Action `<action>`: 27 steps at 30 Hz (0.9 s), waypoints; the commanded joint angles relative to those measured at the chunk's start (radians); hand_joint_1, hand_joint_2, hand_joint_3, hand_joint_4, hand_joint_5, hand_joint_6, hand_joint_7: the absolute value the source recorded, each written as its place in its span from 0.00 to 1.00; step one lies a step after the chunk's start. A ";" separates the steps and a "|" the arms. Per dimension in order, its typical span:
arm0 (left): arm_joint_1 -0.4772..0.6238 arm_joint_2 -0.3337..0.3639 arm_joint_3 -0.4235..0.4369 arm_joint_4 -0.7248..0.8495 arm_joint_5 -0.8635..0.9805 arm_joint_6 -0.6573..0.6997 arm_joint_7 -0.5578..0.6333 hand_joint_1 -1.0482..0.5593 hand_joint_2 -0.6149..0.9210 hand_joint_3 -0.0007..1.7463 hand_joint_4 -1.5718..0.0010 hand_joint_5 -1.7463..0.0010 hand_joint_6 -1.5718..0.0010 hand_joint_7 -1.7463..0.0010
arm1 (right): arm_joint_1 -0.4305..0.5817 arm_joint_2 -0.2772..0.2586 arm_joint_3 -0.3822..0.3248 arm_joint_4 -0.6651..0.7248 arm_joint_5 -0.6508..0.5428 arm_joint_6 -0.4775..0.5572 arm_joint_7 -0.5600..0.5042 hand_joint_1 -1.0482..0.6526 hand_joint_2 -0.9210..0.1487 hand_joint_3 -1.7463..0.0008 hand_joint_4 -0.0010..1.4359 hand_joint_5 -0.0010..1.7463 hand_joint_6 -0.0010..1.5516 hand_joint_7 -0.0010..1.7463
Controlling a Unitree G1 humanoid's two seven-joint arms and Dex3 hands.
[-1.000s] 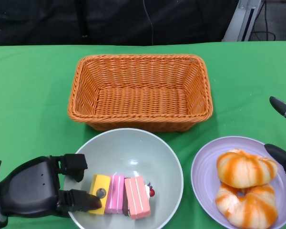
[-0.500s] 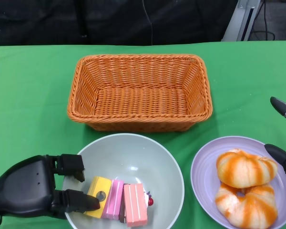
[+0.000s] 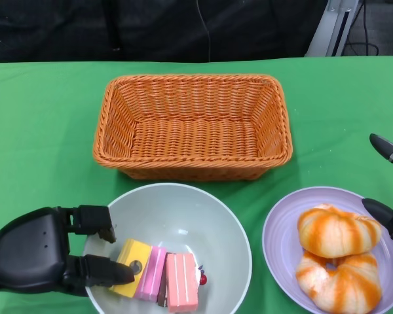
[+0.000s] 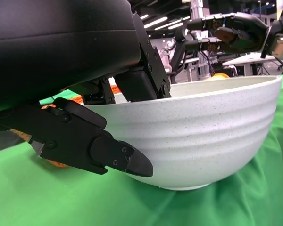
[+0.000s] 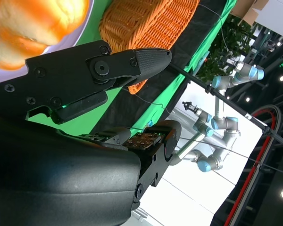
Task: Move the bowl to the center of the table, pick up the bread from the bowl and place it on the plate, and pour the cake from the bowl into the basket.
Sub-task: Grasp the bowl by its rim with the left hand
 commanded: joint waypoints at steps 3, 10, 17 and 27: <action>-0.006 0.022 0.024 -0.006 -0.005 0.021 0.047 0.40 1.00 0.15 0.62 0.42 0.37 0.99 | -0.003 -0.017 -0.016 -0.008 -0.022 -0.005 -0.028 0.32 0.00 0.90 0.40 0.07 0.34 0.01; 0.008 0.012 0.023 0.003 -0.011 0.031 0.033 0.42 1.00 0.08 0.62 0.42 0.33 0.98 | -0.003 -0.016 -0.016 -0.007 -0.024 -0.009 -0.034 0.33 0.00 0.89 0.40 0.07 0.34 0.01; 0.028 -0.021 0.029 0.036 -0.023 0.064 0.055 0.44 1.00 0.03 0.62 0.39 0.31 0.97 | -0.002 -0.011 -0.017 -0.007 -0.021 -0.009 -0.039 0.32 0.00 0.90 0.41 0.07 0.34 0.01; 0.057 -0.053 0.058 0.062 -0.068 0.118 0.022 0.42 1.00 0.07 0.66 0.35 0.32 0.97 | 0.000 -0.009 -0.012 -0.006 -0.009 -0.013 -0.031 0.33 0.00 0.90 0.41 0.06 0.34 0.00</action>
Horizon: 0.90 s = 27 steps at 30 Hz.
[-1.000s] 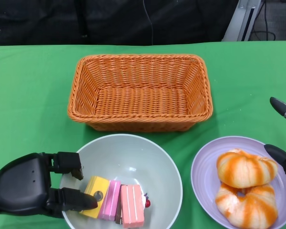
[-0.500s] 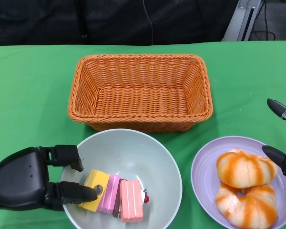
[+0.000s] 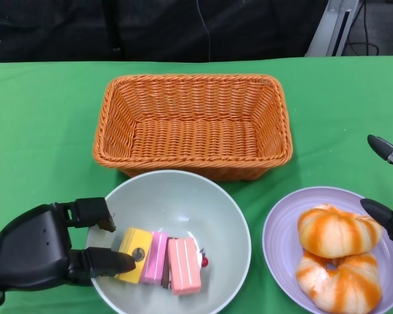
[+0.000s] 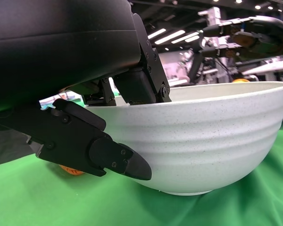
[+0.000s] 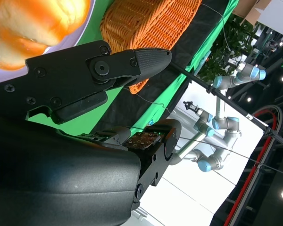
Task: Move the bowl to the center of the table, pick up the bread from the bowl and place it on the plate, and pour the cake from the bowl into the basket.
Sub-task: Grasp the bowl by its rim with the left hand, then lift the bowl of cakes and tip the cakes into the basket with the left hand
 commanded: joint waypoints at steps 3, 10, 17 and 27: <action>0.012 -0.004 0.027 0.019 -0.037 0.014 -0.014 0.42 1.00 0.06 0.69 0.28 0.32 0.96 | 0.000 -0.010 -0.013 -0.003 0.009 -0.015 -0.006 0.33 0.00 0.90 0.41 0.06 0.34 0.00; 0.014 -0.025 0.050 0.047 -0.078 0.009 -0.052 0.43 1.00 0.05 0.68 0.31 0.32 0.96 | 0.000 -0.010 -0.011 -0.003 0.016 -0.017 0.001 0.33 0.00 0.90 0.41 0.06 0.34 0.00; 0.019 -0.044 0.066 0.062 -0.116 -0.009 -0.104 0.43 1.00 0.04 0.67 0.32 0.32 0.96 | 0.002 -0.010 -0.010 -0.007 0.021 -0.011 0.006 0.32 0.00 0.90 0.41 0.06 0.35 0.00; 0.021 -0.048 0.060 0.069 -0.113 0.020 -0.125 0.44 1.00 0.08 0.72 0.26 0.40 1.00 | 0.001 -0.008 -0.014 -0.008 0.003 -0.009 -0.009 0.32 0.00 0.90 0.41 0.06 0.35 0.00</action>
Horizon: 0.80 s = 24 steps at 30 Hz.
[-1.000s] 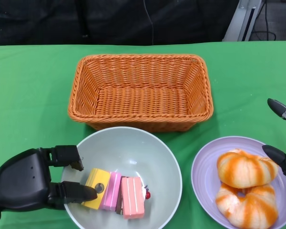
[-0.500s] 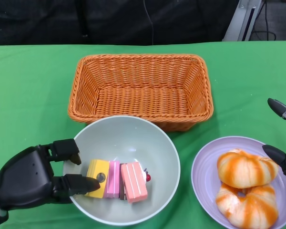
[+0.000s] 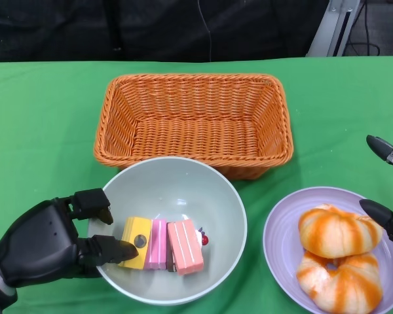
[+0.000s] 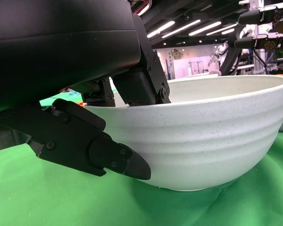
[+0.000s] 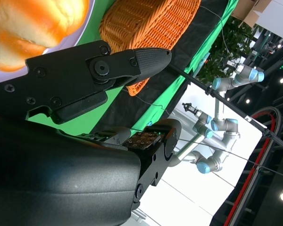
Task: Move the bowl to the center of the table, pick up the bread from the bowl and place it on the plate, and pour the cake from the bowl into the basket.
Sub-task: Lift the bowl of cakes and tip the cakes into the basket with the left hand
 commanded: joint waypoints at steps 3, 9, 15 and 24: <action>0.008 0.010 0.010 0.003 -0.005 0.021 -0.007 0.44 1.00 0.08 0.72 0.32 0.43 1.00 | 0.003 -0.007 -0.014 -0.008 0.004 -0.008 -0.015 0.32 0.00 0.91 0.41 0.06 0.35 0.00; 0.016 0.016 0.009 -0.011 -0.004 0.036 -0.022 0.42 1.00 0.08 0.69 0.45 0.47 1.00 | 0.005 -0.010 -0.012 -0.009 0.003 -0.010 -0.015 0.32 0.00 0.90 0.41 0.05 0.35 0.00; 0.022 0.032 0.011 -0.030 -0.010 0.024 -0.036 0.41 1.00 0.08 0.69 0.52 0.48 1.00 | 0.004 -0.012 -0.013 -0.004 0.003 -0.016 -0.014 0.33 0.00 0.90 0.40 0.05 0.34 0.00; -0.001 0.086 0.018 -0.075 -0.005 -0.081 -0.061 0.40 1.00 0.08 0.67 0.61 0.45 0.99 | 0.002 -0.017 -0.018 -0.002 -0.032 -0.020 -0.045 0.33 0.00 0.90 0.39 0.04 0.34 0.00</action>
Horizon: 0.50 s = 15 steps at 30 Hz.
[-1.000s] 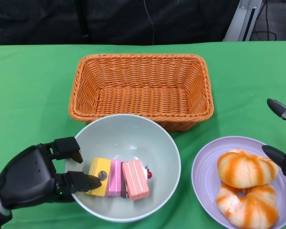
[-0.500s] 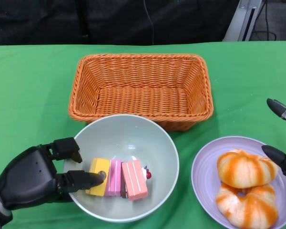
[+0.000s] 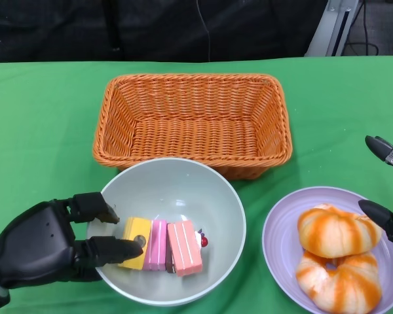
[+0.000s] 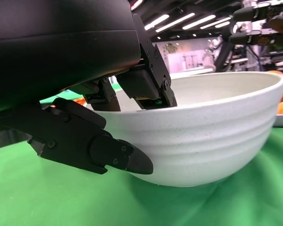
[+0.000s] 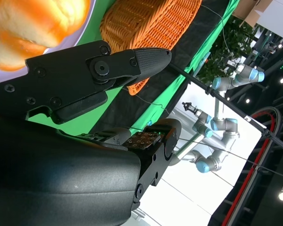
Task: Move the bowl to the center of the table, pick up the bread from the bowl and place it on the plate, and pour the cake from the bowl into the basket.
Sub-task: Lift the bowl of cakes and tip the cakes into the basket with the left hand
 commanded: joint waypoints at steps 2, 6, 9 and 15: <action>-0.020 0.047 0.007 -0.013 -0.001 -0.067 -0.017 0.39 1.00 0.08 0.68 0.63 0.44 0.98 | 0.000 -0.020 -0.016 -0.001 -0.020 -0.013 -0.027 0.34 0.00 0.90 0.40 0.04 0.34 0.00; -0.026 0.052 0.008 -0.012 0.008 -0.110 0.004 0.39 1.00 0.08 0.70 0.65 0.42 0.98 | -0.001 -0.022 -0.016 0.000 -0.033 -0.013 -0.039 0.34 0.00 0.89 0.39 0.04 0.34 0.00; -0.029 0.050 0.006 -0.008 0.020 -0.121 0.026 0.40 1.00 0.08 0.70 0.66 0.42 0.98 | 0.000 -0.025 -0.015 -0.002 -0.040 -0.010 -0.045 0.35 0.00 0.89 0.39 0.04 0.34 0.00; -0.039 0.050 -0.005 -0.002 0.041 -0.131 0.043 0.40 1.00 0.09 0.69 0.69 0.43 0.99 | -0.001 -0.027 -0.015 -0.001 -0.066 -0.007 -0.074 0.36 0.00 0.88 0.40 0.04 0.35 0.01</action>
